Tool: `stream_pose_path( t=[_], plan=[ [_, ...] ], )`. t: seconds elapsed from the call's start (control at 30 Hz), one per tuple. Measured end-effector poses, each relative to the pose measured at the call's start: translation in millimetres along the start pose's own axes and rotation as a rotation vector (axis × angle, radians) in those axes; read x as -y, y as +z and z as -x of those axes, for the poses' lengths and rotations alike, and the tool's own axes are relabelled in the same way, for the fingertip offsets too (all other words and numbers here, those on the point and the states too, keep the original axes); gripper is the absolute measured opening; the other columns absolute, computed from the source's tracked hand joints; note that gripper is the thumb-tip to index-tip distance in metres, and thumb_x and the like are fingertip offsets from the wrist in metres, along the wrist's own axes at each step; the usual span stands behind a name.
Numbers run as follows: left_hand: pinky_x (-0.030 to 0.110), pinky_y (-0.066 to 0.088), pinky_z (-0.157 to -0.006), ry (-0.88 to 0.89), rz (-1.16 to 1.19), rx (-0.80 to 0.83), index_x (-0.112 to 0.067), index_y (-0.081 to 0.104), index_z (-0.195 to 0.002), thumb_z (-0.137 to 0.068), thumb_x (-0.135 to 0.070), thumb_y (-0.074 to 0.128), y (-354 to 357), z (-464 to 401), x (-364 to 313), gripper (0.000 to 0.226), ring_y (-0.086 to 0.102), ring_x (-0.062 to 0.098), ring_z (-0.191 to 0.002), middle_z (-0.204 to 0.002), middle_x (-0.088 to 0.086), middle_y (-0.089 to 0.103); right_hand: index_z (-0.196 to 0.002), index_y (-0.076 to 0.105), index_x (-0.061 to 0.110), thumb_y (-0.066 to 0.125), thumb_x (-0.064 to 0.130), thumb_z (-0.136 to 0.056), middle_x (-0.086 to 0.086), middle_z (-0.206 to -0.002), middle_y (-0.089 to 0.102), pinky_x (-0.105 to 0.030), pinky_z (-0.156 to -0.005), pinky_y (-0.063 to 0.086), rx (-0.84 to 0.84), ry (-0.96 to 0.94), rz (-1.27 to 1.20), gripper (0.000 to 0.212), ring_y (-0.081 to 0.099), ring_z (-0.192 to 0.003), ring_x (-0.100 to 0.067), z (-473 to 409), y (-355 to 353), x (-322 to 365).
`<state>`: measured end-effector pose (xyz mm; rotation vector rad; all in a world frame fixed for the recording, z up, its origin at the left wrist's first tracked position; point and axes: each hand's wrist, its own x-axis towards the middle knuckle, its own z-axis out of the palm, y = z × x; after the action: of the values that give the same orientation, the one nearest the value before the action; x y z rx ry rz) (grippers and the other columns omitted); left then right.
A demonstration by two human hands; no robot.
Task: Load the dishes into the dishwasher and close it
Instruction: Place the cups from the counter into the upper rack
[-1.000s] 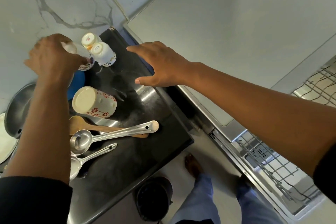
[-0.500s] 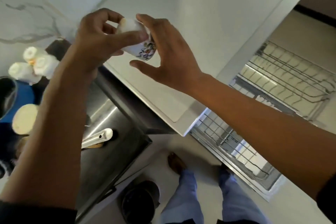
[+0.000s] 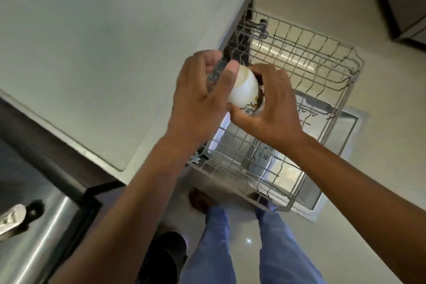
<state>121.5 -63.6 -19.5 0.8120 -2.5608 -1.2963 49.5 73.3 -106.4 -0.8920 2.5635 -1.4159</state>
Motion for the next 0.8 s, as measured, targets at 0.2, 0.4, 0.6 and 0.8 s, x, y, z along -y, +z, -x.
stream_pose_path(
  t=[0.2, 0.4, 0.6, 0.8],
  plan=[
    [0.019, 0.038, -0.107, 0.202, -0.145, 0.069, -0.016, 0.047, -0.143, -0.102, -0.04, 0.052, 69, 28, 46, 0.048, 0.047, 0.007, -0.131, -0.143, -0.002, 0.049, -0.121, 0.055, 0.018, 0.075, 0.056, -0.077, 0.005, -0.105, 0.058, -0.035, -0.07, 0.048, 0.244, 0.113, -0.028, 0.062, 0.052, -0.092, -0.015, 43, 43, -75],
    [0.05, 0.045, -0.105, -0.333, -0.327, 0.162, -0.031, 0.049, -0.141, -0.096, -0.066, 0.024, 91, 13, 134, 0.062, 0.054, 0.024, -0.125, -0.141, 0.002, 0.055, -0.134, 0.053, 0.013, 0.081, 0.039, -0.075, -0.004, -0.118, 0.067, -0.042, -0.083, 0.055, 0.404, 0.038, -0.062, 0.071, 0.061, -0.101, -0.022, 59, 100, -94],
    [0.053, 0.039, -0.112, -0.702, -0.282, 0.082, -0.023, 0.049, -0.149, -0.099, -0.073, 0.014, 74, -27, 211, 0.079, 0.052, 0.035, -0.133, -0.15, 0.015, 0.053, -0.15, 0.046, 0.013, 0.082, 0.03, -0.076, -0.012, -0.134, 0.06, -0.045, -0.084, 0.058, 0.507, -0.083, -0.03, 0.083, 0.063, -0.109, -0.033, 60, 161, -88],
    [0.051, 0.043, -0.112, -0.807, -0.176, 0.057, -0.021, 0.057, -0.144, -0.087, -0.084, 0.01, 72, -35, 232, 0.097, 0.058, 0.033, -0.128, -0.143, 0.015, 0.06, -0.147, 0.048, 0.005, 0.083, 0.028, -0.076, -0.016, -0.135, 0.059, -0.045, -0.098, 0.053, 0.511, -0.217, 0.081, 0.082, 0.058, -0.118, -0.036, 71, 212, -91]
  ],
)
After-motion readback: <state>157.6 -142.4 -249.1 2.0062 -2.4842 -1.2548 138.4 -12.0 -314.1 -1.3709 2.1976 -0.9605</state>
